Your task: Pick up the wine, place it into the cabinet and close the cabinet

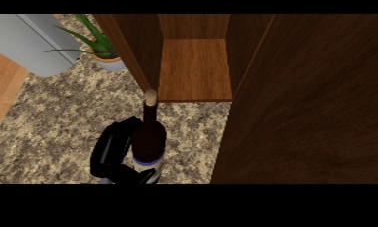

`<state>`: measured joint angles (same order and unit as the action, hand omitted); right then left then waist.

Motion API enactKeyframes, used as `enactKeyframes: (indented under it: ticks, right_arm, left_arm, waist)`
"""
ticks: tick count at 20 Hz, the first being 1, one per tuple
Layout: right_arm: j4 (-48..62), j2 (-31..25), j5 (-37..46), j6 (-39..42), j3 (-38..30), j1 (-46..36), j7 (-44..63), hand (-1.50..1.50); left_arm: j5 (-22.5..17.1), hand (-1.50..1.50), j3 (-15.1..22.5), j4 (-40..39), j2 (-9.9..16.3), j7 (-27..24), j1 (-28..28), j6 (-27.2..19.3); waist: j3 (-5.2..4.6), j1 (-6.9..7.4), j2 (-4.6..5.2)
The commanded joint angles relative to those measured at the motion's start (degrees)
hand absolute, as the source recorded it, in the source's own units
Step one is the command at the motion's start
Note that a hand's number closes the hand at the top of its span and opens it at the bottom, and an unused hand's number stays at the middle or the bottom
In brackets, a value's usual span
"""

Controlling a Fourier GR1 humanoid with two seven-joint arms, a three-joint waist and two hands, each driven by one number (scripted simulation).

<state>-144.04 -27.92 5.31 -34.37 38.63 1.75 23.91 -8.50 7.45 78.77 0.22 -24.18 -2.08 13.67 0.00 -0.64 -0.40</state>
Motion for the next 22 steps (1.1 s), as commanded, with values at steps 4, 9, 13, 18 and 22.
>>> enactKeyframes:
  ticks: [4,9,13,18,22]
  right_arm:
    - [-11.6,-1.9,2.7,0.1,0.6,2.4,6.1,-1.50]
    - [-11.8,-2.3,4.7,-1.5,3.5,5.4,2.0,-1.50]
    - [-12.5,-4.3,0.0,-0.3,-1.5,4.8,3.0,-1.50]
    - [-13.9,-5.4,-1.9,0.5,-2.5,6.3,0.6,-1.50]
    - [-13.1,-5.4,-0.5,0.4,-1.2,7.8,0.2,-1.50]
  left_arm:
    - [-0.7,1.50,7.8,4.4,-0.2,4.5,3.9,-13.5]
    - [1.0,1.50,6.9,1.8,-0.2,4.4,8.4,-18.8]
    - [2.5,1.50,8.6,3.8,-0.2,8.6,10.2,-23.6]
    - [2.7,1.50,4.9,-5.9,-0.2,6.4,19.0,-23.0]
    - [3.0,1.50,3.3,-7.5,-0.1,7.3,21.3,-21.3]
  waist:
    - [-0.06,-0.19,0.13]
    - [-0.05,-0.65,0.07]
    - [-0.02,-0.18,0.15]
    - [-0.04,-0.92,0.33]
    - [-0.03,-0.56,0.24]
